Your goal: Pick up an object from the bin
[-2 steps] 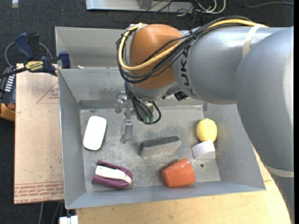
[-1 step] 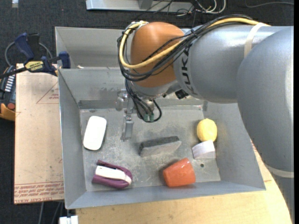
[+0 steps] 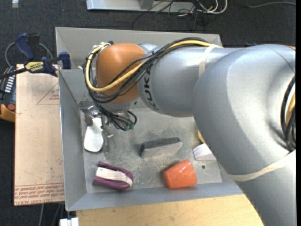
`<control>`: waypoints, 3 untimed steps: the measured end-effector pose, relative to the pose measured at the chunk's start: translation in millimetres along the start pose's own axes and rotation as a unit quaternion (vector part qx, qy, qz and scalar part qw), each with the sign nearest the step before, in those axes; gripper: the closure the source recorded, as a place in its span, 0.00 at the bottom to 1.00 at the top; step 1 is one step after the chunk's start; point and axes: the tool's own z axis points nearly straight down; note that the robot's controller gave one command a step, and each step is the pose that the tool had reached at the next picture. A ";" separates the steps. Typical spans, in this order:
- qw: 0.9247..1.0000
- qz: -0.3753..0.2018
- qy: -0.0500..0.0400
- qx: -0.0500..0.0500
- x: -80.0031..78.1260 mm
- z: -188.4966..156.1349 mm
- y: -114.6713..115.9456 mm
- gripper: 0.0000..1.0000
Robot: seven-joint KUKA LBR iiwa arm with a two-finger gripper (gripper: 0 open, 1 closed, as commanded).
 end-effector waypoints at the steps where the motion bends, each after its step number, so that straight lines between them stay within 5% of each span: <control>1: 1.000 -0.005 -0.004 0.001 -15.3 -58.7 6.4 0.00; 2: 1.000 -0.028 0.000 -0.001 -8.7 -16.7 13.2 0.00; 3: 0.962 -0.274 -0.003 0.006 -6.8 11.4 11.8 0.00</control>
Offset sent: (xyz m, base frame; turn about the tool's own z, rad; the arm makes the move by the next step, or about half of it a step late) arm 0.0020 0.0155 0.0175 -0.0600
